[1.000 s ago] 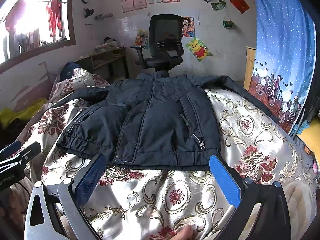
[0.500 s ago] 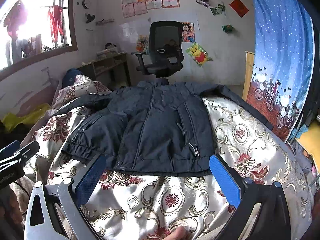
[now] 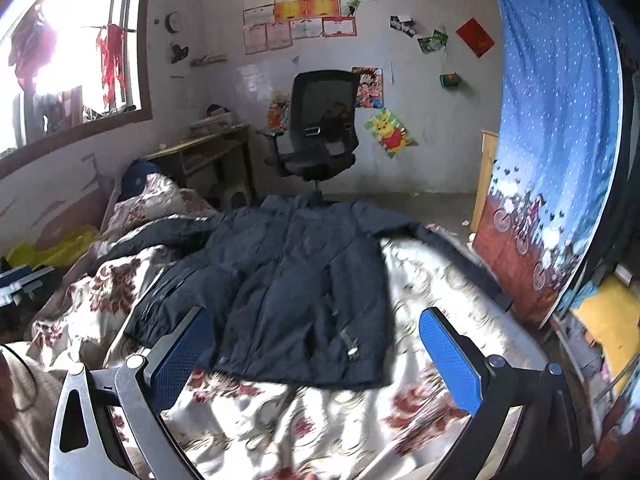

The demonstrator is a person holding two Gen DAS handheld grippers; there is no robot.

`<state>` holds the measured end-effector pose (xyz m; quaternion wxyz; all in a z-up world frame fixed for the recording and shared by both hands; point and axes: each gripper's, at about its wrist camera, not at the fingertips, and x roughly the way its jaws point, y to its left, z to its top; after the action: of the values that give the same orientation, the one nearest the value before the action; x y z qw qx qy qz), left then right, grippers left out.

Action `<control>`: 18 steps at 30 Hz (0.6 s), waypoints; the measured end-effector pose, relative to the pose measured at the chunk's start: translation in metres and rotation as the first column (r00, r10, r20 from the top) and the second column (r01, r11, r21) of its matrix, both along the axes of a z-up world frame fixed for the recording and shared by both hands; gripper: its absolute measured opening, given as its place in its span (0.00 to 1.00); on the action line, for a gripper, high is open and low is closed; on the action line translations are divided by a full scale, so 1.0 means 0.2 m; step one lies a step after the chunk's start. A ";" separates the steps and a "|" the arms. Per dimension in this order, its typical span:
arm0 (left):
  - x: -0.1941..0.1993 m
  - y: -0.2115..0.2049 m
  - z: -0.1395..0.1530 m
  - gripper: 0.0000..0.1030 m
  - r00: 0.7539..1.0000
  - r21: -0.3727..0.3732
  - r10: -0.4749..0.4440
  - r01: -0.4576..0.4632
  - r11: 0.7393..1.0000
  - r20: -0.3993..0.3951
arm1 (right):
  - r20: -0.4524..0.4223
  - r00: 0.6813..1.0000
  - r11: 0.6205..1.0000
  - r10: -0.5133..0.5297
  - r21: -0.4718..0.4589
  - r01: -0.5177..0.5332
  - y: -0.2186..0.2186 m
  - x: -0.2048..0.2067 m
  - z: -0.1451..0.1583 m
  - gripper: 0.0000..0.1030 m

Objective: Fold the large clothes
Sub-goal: 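Move both grippers toward the navy jacket's hem and sleeves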

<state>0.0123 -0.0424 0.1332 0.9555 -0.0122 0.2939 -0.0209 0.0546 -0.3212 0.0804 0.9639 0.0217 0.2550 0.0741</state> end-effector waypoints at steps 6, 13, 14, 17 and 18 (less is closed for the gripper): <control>0.24 -0.04 0.38 0.98 0.998 -0.103 -0.024 0.018 0.994 -0.062 | 0.041 0.999 1.000 0.009 -0.009 -0.009 -0.20 0.13 0.17 1.00; 0.54 -0.19 0.65 0.98 0.999 -0.071 -0.038 0.039 0.997 0.017 | 0.004 1.000 0.998 -0.004 0.060 0.004 -0.44 0.33 0.18 1.00; 0.58 -0.22 0.66 0.98 0.998 -0.056 -0.048 0.050 0.997 0.029 | -0.006 1.000 0.997 -0.010 0.078 0.011 -0.49 0.37 0.17 1.00; 0.74 -0.33 0.62 0.98 0.995 -0.028 -0.084 0.086 0.996 0.051 | -0.034 0.998 0.991 -0.058 0.122 0.062 -0.63 0.52 0.13 1.00; 0.79 -0.35 0.59 0.98 0.994 -0.022 -0.092 0.094 0.995 0.050 | -0.041 0.995 0.987 -0.089 0.134 0.093 -0.69 0.58 0.11 1.00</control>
<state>0.1700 -0.1130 0.2509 0.9602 -0.0097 0.2704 -0.0693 0.1702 -0.4598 0.1016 0.9580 0.1002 0.2647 0.0467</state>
